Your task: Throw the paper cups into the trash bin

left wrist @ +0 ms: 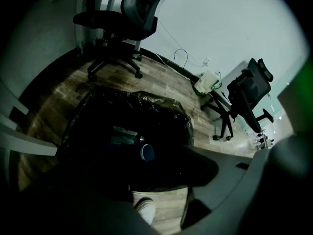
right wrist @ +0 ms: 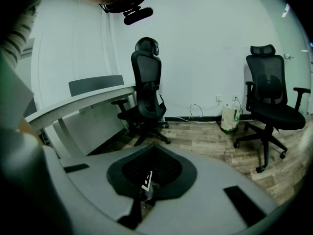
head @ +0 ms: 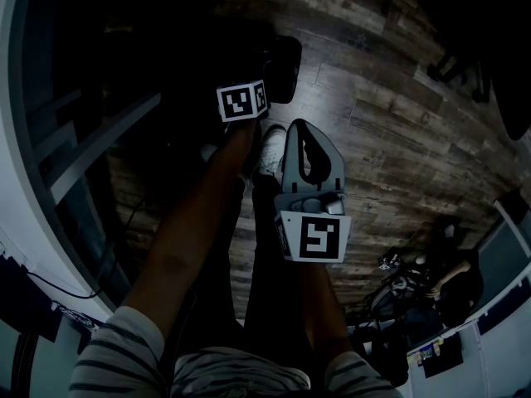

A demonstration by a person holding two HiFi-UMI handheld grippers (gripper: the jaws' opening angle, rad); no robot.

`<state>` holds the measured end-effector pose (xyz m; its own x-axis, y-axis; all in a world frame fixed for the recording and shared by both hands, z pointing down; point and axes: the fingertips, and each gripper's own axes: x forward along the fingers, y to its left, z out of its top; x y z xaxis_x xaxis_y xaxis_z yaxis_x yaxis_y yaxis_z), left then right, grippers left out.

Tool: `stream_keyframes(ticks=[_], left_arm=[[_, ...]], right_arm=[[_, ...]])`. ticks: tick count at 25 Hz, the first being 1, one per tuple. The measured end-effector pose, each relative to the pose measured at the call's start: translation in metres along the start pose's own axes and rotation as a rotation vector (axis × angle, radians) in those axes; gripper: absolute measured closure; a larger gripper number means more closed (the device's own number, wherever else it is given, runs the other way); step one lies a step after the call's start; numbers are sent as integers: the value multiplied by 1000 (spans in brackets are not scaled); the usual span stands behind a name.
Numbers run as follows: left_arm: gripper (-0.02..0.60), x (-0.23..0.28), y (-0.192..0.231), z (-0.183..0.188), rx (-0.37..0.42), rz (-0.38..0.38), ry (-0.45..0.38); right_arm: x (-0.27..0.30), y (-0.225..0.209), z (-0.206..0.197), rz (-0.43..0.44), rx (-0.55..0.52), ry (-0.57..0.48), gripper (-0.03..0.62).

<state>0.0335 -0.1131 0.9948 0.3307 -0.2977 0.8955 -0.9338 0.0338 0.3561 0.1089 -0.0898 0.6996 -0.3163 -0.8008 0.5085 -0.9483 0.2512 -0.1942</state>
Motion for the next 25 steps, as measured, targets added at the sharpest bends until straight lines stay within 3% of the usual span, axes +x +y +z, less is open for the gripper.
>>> stream_keyframes(ticks=[12,20,25], left_arm=[[302,-7,-2,0,-27,0,-7],[305,-18,-6,3,-57,-8,-15],[345,-34,-8,6,-43,4,-28]], right_arm=[[-3,2,7,1,5,-21,583],[-11,4,5,-2,-2,18,583],[-17,9,22,8,-34,-15,583]])
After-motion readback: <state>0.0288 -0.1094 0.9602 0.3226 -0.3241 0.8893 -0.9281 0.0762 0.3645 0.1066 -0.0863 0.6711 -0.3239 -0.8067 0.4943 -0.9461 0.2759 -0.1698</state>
